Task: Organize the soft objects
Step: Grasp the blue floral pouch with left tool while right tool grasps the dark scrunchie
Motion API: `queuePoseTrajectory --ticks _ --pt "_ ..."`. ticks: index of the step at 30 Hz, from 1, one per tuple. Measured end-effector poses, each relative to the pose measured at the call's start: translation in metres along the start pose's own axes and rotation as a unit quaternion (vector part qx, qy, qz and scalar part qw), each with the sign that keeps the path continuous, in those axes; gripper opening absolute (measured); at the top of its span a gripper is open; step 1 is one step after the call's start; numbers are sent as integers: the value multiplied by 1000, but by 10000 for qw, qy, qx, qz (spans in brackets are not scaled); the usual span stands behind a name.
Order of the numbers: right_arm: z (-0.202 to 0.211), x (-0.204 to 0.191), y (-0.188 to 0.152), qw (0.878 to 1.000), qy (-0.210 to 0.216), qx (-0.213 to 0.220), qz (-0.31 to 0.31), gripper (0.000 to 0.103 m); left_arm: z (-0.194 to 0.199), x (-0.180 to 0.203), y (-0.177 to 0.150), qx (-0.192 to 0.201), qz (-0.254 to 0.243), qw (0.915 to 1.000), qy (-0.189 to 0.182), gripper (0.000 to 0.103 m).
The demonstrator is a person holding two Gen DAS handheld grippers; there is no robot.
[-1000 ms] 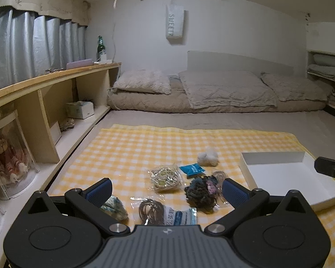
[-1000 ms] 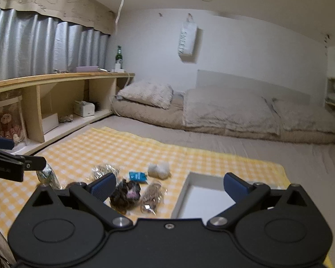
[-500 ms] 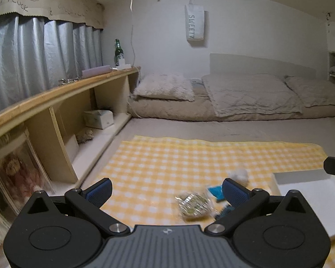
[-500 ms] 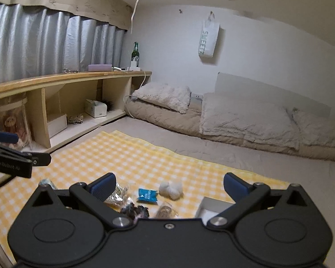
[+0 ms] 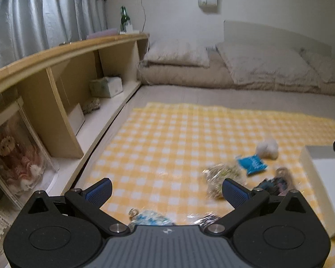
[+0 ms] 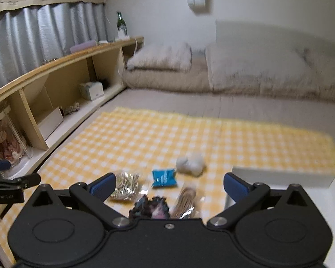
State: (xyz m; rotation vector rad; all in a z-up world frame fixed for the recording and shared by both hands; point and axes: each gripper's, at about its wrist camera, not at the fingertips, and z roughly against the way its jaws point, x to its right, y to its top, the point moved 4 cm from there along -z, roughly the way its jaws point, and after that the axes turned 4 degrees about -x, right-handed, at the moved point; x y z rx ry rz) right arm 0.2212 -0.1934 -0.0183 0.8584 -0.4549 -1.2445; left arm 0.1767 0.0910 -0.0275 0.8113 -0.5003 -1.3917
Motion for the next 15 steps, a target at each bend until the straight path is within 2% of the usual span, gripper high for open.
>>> queuePoseTrajectory --ticks 3,7,10,15 --pt "-20 2 -3 9997 27 -214 -86 103 -15 -7 -7 -244 27 9996 -152 103" --pt "-47 3 -4 9987 28 -478 -197 102 -34 -19 -14 -626 322 9967 -410 103" --pt "-68 2 -7 9971 63 -717 -243 95 -47 -26 -18 -922 511 9929 -554 103" --pt "-101 -5 -15 9923 170 -1184 -319 84 -63 -34 -24 -1229 610 9889 -566 100"
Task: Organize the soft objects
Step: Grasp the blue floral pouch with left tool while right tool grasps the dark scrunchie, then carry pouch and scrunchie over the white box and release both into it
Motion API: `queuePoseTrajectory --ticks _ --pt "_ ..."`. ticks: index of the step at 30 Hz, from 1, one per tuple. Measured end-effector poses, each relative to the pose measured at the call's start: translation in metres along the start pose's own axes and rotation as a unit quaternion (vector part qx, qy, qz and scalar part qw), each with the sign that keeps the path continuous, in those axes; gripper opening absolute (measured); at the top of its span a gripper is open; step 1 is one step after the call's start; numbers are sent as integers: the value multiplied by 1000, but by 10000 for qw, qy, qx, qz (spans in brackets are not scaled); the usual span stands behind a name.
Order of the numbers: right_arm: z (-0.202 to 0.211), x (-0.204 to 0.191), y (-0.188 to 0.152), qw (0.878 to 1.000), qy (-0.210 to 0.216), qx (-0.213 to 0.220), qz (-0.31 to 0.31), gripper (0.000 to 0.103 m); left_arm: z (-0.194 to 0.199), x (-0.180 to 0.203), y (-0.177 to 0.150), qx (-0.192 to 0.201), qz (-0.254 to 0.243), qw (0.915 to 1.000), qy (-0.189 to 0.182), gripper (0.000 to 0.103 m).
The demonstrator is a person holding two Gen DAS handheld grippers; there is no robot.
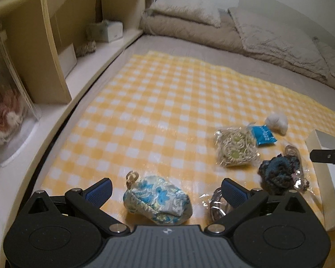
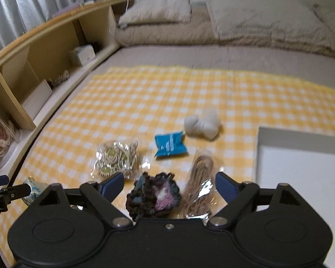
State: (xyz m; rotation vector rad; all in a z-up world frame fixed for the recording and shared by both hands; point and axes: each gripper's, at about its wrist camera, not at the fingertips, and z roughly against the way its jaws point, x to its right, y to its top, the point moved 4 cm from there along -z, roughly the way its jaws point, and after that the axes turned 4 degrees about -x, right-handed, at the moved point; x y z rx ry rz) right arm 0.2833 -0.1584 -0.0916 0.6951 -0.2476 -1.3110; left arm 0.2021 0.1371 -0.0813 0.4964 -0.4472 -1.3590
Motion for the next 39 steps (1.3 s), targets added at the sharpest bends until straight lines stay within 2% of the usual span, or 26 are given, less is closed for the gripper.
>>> queuePoseTrajectory --ticks 4,6,8,13,18,19,20,25,27,34,39 --pt "-23 -7 -1 9994 115 -338 -38 75 -15 -8 -2 -279 169 9994 -119 89" --pt "-34 -13 -2 9985 162 -526 16 65 -20 -10 -3 -372 199 9990 -146 84" --pt "-42 -17 -5 9974 266 -669 30 60 -24 -11 -3 -402 168 9989 -148 83" --pt "-61 -29 -11 9944 301 -972 291 59 -30 -14 0 -420 91 9988 -215 66" --pt "-74 -35 -20 9906 231 -1205 598 44 -30 -13 1 -390 18 9989 -269 58" --pt "-74 -37 -21 9904 203 -1185 681 41 -29 -13 1 -376 8 9989 -278 57" --pt "-73 -38 -21 9901 189 -1163 762 27 -28 -12 0 -361 -4 9990 -273 57" --pt "-65 -40 -20 9901 186 -1080 874 16 -21 -9 2 -242 -23 9994 -264 54" --pt "-61 -41 -17 9907 205 -994 902 7 -17 -7 5 -164 12 9995 -284 54" --pt "-35 -39 -8 9941 310 -609 844 5 3 10 18 213 46 9991 -374 54" --pt "-9 -30 -1 9961 311 -254 787 5 19 35 29 501 -36 9973 -531 54"
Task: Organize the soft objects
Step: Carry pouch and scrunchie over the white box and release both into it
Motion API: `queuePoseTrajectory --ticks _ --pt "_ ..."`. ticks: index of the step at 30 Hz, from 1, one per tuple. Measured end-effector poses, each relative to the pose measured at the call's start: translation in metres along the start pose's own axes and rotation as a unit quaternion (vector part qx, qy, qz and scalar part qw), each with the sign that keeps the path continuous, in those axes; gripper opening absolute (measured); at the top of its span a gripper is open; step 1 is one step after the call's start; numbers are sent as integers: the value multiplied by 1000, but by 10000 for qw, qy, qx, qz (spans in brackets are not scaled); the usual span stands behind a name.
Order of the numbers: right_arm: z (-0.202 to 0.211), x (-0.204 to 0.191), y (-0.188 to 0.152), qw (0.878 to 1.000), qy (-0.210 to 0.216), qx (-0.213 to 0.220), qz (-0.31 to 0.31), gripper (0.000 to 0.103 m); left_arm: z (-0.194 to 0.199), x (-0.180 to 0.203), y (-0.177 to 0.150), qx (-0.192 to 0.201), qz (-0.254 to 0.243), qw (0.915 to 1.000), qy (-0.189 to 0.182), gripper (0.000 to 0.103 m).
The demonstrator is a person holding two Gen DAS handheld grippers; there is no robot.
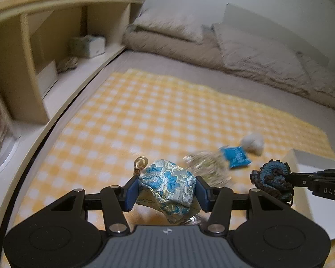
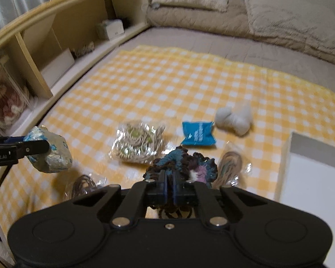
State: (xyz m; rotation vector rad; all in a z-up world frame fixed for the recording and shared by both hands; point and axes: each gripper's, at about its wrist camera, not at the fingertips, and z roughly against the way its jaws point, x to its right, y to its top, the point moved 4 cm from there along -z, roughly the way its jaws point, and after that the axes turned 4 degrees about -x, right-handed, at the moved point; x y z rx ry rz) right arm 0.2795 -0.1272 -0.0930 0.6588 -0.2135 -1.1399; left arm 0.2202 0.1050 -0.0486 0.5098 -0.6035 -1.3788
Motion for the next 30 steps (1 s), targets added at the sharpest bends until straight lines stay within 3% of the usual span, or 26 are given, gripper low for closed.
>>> queuePoseTrajectory --ticks 15,30 --pt "92 73 -10 9927 -318 999 -603 5 17 101 17 532 -404 9939 -873 54" --pt "146 144 -51 9809 -767 1202 -1323 5 12 205 -2 459 -1239 9749 -1791 54"
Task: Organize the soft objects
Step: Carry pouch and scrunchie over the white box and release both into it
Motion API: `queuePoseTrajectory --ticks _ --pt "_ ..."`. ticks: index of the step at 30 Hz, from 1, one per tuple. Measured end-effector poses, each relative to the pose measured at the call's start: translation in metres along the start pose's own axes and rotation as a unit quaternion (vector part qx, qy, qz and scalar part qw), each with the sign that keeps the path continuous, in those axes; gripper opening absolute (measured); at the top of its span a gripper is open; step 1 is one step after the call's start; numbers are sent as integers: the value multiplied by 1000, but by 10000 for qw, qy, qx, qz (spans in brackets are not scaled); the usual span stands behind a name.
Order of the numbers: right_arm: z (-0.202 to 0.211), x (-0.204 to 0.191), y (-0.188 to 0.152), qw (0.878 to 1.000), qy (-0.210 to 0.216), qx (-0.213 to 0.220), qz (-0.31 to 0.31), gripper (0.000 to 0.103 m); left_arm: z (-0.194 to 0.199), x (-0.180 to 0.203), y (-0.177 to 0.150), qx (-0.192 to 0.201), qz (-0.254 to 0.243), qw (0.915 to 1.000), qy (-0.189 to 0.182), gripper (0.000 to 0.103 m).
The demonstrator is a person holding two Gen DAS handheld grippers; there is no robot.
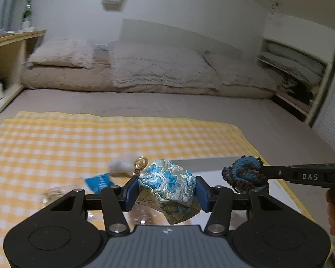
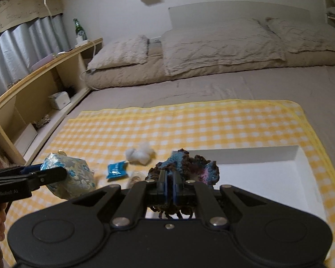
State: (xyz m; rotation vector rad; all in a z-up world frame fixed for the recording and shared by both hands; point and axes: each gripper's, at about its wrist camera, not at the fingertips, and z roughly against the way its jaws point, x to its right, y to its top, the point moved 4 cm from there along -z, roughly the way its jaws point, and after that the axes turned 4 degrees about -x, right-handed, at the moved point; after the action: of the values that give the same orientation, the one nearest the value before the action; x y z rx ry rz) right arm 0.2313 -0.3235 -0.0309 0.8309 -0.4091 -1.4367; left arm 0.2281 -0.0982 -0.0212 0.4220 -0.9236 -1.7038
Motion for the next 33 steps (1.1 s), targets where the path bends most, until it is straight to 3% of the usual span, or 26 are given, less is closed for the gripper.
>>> queuePoseTrajectory --ticks 14,22,31,33 --pt "15 70 -43 9973 -492 -459 -309 5 -55 80 -26 -722 -957 9905 -681 54" --pt "18 86 -52 9961 -501 -572 -451 5 -81 106 -39 -869 -1580 9817 -620 56" --pt "9 79 -53 9968 -296 -675 -312 6 -92 102 -50 -1148 -1883 9745 -413 82" --pt "6 77 -56 9964 -267 -749 -291 6 -91 100 -53 -1207 -1954 9726 -366 82"
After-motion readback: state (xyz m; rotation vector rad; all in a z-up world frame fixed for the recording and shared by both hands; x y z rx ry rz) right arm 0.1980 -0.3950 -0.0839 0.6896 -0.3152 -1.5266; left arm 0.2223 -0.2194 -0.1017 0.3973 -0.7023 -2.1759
